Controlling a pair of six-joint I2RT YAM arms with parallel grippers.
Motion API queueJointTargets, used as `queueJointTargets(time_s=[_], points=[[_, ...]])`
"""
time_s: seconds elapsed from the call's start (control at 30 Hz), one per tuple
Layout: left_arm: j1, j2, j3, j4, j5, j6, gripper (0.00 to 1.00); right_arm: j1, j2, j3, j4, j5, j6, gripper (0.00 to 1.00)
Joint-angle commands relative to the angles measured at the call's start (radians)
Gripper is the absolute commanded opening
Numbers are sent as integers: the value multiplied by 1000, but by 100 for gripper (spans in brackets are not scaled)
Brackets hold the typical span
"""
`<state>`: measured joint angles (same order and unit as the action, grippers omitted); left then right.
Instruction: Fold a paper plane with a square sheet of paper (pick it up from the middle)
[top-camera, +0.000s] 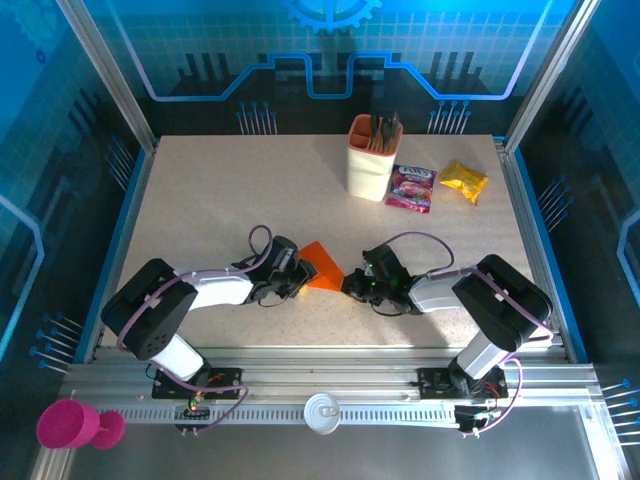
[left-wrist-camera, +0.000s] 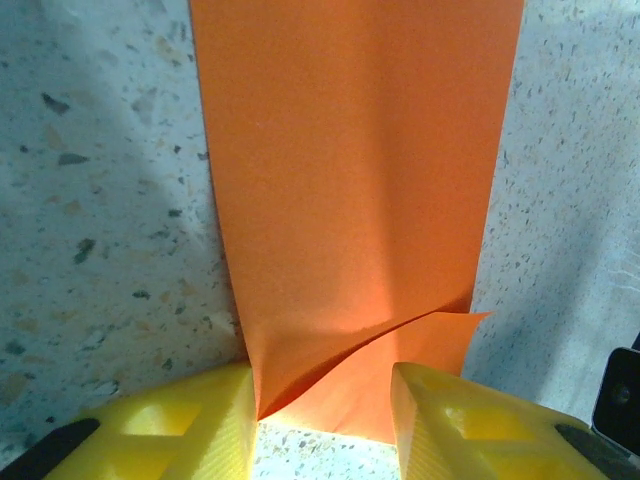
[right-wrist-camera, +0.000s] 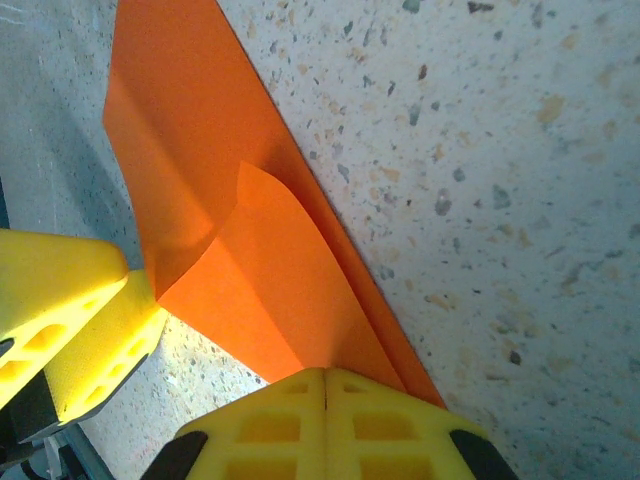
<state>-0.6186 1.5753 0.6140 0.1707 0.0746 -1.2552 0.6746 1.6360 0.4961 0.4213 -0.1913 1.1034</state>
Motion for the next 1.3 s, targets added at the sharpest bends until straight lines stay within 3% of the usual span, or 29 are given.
queueJointTargets(time_s=[0.0, 0.33, 0.5, 0.83, 1.1, 1.27], points=[[-7, 10, 22, 19, -13, -2, 38, 30, 106, -49, -135, -4, -3, 0], [-7, -12, -1, 24, -15, 12, 18, 29, 111, -44, -135, -8, -6, 0], [-7, -5, -14, 39, -1, 27, 1, 28, 108, -42, -136, -10, -10, 0], [-4, -1, -21, 63, 64, 101, 0, 17, 33, 0, -217, -47, -123, 0], [4, -7, -24, 38, 130, 181, 0, 16, -182, 158, -538, 11, -341, 0], [3, -30, -39, 18, 143, 196, 0, -3, -213, 231, -633, 19, -442, 0]])
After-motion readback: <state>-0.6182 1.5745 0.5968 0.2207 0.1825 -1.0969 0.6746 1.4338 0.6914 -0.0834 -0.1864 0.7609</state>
